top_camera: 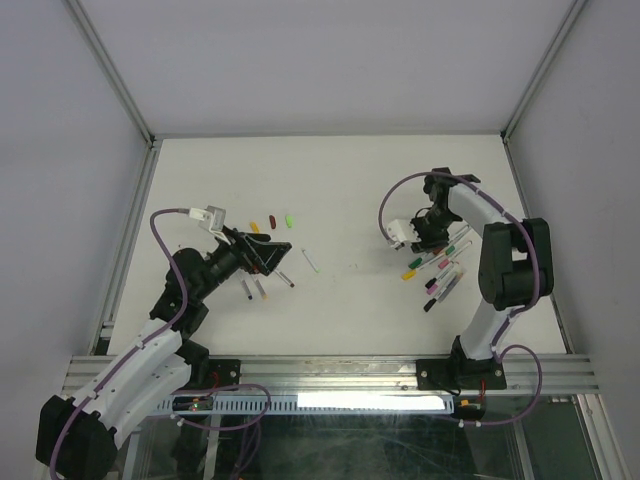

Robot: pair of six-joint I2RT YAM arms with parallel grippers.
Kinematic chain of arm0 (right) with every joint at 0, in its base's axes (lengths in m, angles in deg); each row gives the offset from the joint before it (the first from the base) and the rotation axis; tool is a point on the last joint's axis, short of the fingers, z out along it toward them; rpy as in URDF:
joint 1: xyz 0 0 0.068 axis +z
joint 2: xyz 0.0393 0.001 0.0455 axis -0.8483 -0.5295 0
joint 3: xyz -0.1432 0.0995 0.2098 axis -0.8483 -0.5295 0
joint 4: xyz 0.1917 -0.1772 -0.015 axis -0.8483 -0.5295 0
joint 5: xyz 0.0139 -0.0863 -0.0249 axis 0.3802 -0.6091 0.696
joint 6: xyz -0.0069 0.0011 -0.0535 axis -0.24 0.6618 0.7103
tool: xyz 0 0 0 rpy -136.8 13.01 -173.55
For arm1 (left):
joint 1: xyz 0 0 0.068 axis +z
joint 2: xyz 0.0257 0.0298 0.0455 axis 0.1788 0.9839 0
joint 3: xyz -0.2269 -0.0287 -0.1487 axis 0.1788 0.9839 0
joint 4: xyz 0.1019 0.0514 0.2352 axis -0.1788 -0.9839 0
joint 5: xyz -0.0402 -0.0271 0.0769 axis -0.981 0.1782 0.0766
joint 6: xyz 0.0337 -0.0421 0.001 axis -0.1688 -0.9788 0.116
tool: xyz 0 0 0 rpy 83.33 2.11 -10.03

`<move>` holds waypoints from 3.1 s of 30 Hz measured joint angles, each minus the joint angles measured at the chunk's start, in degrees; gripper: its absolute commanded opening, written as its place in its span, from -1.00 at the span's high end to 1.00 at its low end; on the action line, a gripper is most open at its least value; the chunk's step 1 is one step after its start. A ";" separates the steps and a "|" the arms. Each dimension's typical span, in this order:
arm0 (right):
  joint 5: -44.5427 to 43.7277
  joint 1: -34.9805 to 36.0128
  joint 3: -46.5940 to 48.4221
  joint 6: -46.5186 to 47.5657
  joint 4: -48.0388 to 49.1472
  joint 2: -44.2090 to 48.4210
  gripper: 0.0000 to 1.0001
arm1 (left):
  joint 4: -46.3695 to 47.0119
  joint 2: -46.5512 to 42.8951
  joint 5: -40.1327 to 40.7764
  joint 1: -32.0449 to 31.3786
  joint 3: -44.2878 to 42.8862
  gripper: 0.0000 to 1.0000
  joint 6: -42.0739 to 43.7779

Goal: Open the pen caps
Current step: Pick up the pen from the center of the board.

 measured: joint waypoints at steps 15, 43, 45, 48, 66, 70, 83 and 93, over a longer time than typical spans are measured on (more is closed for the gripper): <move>-0.68 0.00 -5.42 1.53 3.61 -1.11 0.24 | -0.02 0.00 1.07 0.00 0.22 -0.98 -0.02; 4.00 8.90 4.02 -6.49 9.03 -8.55 0.79 | -0.22 -0.07 1.40 0.00 0.24 -0.98 -0.02; 4.66 10.60 5.38 -9.57 9.68 -9.60 0.70 | -0.72 -0.35 1.55 0.00 0.24 -0.98 -0.02; 5.27 12.72 6.78 -14.64 11.37 -10.75 0.54 | -1.70 -1.36 2.23 0.00 0.28 -0.98 -0.02; 6.34 13.44 5.16 -25.33 16.24 -10.16 1.00 | 3.04 -1.31 1.92 0.00 3.85 -0.98 -1.92; 7.32 13.20 3.13 -28.76 19.26 -8.83 1.00 | 9.92 1.40 -0.09 0.00 7.21 -0.98 -4.76; 21.20 13.14 1.05 -54.60 21.31 -2.16 1.00 | 35.80 21.24 -1.99 -0.85 9.29 -0.89 -14.58; 45.57 13.03 -0.44 -76.91 29.14 4.35 1.00 | 49.70 36.68 2.38 -6.01 4.76 -0.85 -18.62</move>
